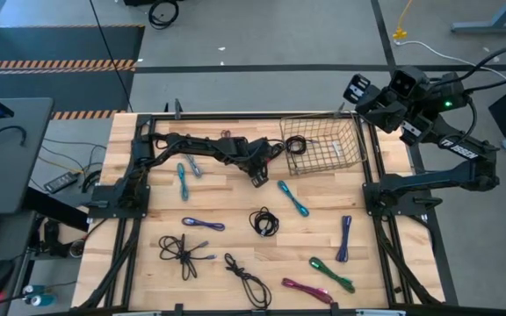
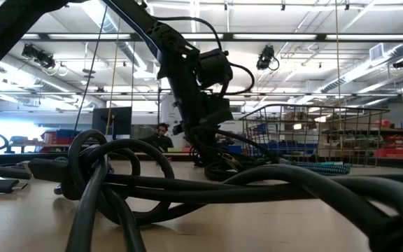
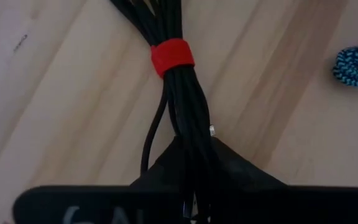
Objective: Pick and place USB-C Cables
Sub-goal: Put the black charger cable into the wire basket
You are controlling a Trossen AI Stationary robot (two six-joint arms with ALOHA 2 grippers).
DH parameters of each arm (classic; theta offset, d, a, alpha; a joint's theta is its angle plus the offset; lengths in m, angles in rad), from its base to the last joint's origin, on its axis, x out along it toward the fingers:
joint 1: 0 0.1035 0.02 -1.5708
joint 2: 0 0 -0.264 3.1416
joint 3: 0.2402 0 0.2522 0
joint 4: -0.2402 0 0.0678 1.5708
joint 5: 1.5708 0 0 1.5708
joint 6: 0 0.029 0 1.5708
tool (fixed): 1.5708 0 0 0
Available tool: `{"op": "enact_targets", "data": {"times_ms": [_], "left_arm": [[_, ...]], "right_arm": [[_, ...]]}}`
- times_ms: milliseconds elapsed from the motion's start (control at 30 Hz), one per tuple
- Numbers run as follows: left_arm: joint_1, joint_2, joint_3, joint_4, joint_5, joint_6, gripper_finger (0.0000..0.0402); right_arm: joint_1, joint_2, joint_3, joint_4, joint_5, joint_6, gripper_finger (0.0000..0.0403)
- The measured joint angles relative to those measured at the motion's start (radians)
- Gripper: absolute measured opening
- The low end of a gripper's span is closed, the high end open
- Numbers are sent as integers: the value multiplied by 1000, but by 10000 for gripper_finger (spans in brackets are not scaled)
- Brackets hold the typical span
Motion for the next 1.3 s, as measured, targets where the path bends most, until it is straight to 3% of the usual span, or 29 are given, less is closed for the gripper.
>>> {"op": "enact_targets", "data": {"times_ms": [233,567,833,1067,1300], "left_arm": [[-1,-44,84,-108,-29,33,45],[-8,-165,260,-475,-143,65,45],[-53,-282,424,-610,-229,99,45],[-114,-417,513,-638,-293,105,45],[-190,-523,526,-632,-353,104,45]], "right_arm": [[0,-8,0,0,-8,5,104],[-1,-34,0,-9,-36,-4,94],[-28,-29,0,-219,-27,-141,94],[-44,-20,0,-375,84,-289,93],[-36,42,0,-444,247,-396,105]]}}
